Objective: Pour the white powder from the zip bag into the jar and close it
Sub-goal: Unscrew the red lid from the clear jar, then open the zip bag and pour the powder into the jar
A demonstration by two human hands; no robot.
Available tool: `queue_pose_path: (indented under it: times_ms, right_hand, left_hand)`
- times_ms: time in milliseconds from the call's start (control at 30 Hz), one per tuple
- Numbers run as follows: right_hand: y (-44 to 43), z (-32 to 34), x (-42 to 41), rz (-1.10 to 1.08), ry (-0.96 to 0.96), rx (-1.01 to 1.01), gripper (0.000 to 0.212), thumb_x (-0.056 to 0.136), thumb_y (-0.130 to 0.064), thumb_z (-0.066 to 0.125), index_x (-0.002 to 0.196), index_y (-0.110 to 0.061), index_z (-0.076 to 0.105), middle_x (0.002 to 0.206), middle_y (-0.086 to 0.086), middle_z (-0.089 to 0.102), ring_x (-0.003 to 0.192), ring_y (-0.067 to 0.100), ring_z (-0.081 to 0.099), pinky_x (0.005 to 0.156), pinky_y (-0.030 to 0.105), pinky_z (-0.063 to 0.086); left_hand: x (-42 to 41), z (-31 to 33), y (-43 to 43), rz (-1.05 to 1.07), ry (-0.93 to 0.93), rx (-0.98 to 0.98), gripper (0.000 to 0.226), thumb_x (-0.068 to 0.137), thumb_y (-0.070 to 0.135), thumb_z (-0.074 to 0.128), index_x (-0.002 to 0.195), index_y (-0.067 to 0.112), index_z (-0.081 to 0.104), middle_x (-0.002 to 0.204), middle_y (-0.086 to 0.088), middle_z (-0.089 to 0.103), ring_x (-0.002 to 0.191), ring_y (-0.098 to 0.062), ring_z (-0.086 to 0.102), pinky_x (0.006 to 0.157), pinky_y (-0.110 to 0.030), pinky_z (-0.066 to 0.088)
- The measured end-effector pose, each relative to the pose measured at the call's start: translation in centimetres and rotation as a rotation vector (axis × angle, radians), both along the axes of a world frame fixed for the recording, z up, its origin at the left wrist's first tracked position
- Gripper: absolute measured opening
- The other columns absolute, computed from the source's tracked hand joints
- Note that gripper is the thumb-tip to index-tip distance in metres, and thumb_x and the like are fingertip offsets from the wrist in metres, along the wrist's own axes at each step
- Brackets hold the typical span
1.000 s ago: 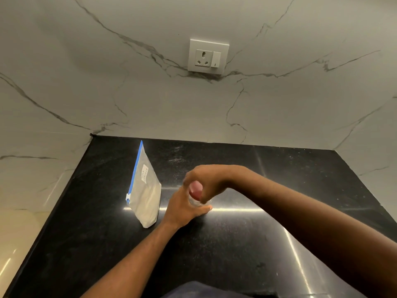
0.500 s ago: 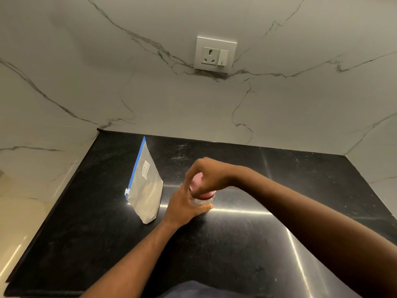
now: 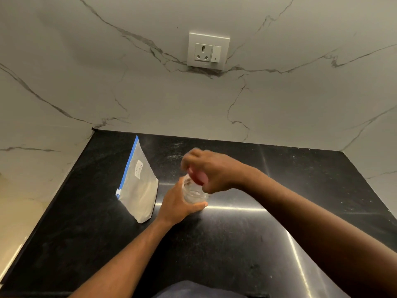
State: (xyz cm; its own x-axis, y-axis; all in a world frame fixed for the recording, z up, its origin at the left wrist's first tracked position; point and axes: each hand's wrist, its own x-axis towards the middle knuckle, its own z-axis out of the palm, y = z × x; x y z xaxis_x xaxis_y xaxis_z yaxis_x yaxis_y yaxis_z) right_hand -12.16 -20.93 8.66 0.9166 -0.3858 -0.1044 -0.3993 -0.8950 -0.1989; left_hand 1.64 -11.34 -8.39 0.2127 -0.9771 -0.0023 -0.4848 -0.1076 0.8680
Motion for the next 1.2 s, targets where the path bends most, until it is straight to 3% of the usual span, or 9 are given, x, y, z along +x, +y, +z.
queue_pose_path:
  times_ms: [200,300,400,600,667,767,900,1000,1200]
  right_hand:
    - [-1.4,-5.5,-6.8,-0.672,-0.535,0.29,0.054,0.073,-0.045,0.089,0.103,-0.02,0.051,0.115,-0.002,0.062,0.104,0.018,0.063,0.082,0.033,0.061]
    - [-0.6,-11.6,-8.9,-0.953,-0.552,0.341,0.048,0.068,-0.045,0.093,0.077,-0.014,0.057,0.104,0.001,0.066,0.101,0.022,0.065,0.083,0.041,0.06]
    - [0.3,-15.6,-10.1,-1.011,-0.451,0.33,0.048,0.064,-0.048,0.095,0.065,-0.021,0.054,0.112,-0.001,0.063,0.106,0.02,0.065,0.083,0.032,0.053]
    - [0.9,-16.8,-10.3,-0.908,-0.21,0.207,0.043,0.067,-0.063,0.086,0.076,-0.03,0.06,0.134,-0.002,0.059,0.125,0.018,0.052,0.095,0.034,0.05]
    - [1.0,-16.1,-10.4,-0.899,-0.262,0.23,0.037,0.072,-0.055,0.086,0.088,-0.029,0.065,0.131,-0.004,0.058,0.124,0.018,0.054,0.093,0.034,0.051]
    - [1.2,-13.7,-9.6,-0.881,-0.525,0.143,0.021,0.085,-0.039,0.079,0.094,-0.029,0.063,0.109,-0.009,0.059,0.104,0.015,0.061,0.076,0.022,0.048]
    - [2.2,-7.7,-5.8,-0.657,-0.826,0.179,0.013,0.092,-0.025,0.078,0.092,-0.028,0.065,0.095,-0.01,0.067,0.086,0.009,0.067,0.072,0.028,0.06]
    - [3.6,-3.5,-2.1,-0.331,-0.873,0.284,0.008,0.092,-0.018,0.079,0.096,-0.019,0.072,0.093,-0.008,0.073,0.083,0.009,0.071,0.071,0.025,0.062]
    - [6.9,0.8,5.3,0.131,-0.462,0.174,0.025,0.1,-0.019,0.069,0.124,-0.022,0.075,0.126,0.0,0.073,0.112,0.016,0.068,0.091,0.029,0.058]
  left_hand:
    - [-0.7,0.0,0.4,0.093,-0.007,-0.027,0.099,0.056,0.061,0.096,0.14,0.031,0.052,0.133,0.011,0.069,0.12,-0.009,0.066,0.103,-0.036,0.055]
    - [-0.7,-0.6,0.9,0.102,-0.037,-0.006,0.1,0.055,0.061,0.096,0.139,0.031,0.051,0.132,0.013,0.068,0.12,-0.009,0.066,0.101,-0.034,0.055]
    - [-0.7,-1.0,1.6,0.114,-0.065,0.023,0.103,0.054,0.068,0.093,0.139,0.037,0.045,0.132,0.018,0.065,0.117,-0.004,0.063,0.095,-0.026,0.053]
    - [-0.6,-1.1,1.9,0.105,-0.059,0.032,0.109,0.051,0.077,0.09,0.141,0.045,0.038,0.131,0.031,0.053,0.12,0.0,0.056,0.089,-0.01,0.04]
    - [-0.8,-0.9,2.3,0.111,-0.004,0.008,0.114,0.052,0.071,0.095,0.145,0.047,0.034,0.138,0.032,0.049,0.129,-0.001,0.052,0.102,-0.018,0.044]
    - [-1.3,0.6,3.6,0.218,0.066,-0.009,0.124,0.062,0.058,0.096,0.161,0.035,0.025,0.164,0.008,0.039,0.146,-0.011,0.041,0.116,-0.033,0.039]
    - [-2.0,5.4,6.5,0.291,0.126,-0.13,0.075,0.079,0.048,0.084,0.144,0.035,0.048,0.149,0.008,0.056,0.132,-0.005,0.056,0.11,-0.032,0.049]
    - [-2.0,9.1,9.4,0.316,0.151,-0.217,0.043,0.083,0.048,0.079,0.122,0.039,0.063,0.121,0.022,0.07,0.116,0.0,0.068,0.094,-0.015,0.056]
    - [0.4,11.0,15.1,0.486,0.106,-0.224,0.017,0.082,0.049,0.077,0.095,0.039,0.071,0.096,0.03,0.074,0.098,0.009,0.07,0.076,-0.001,0.051]
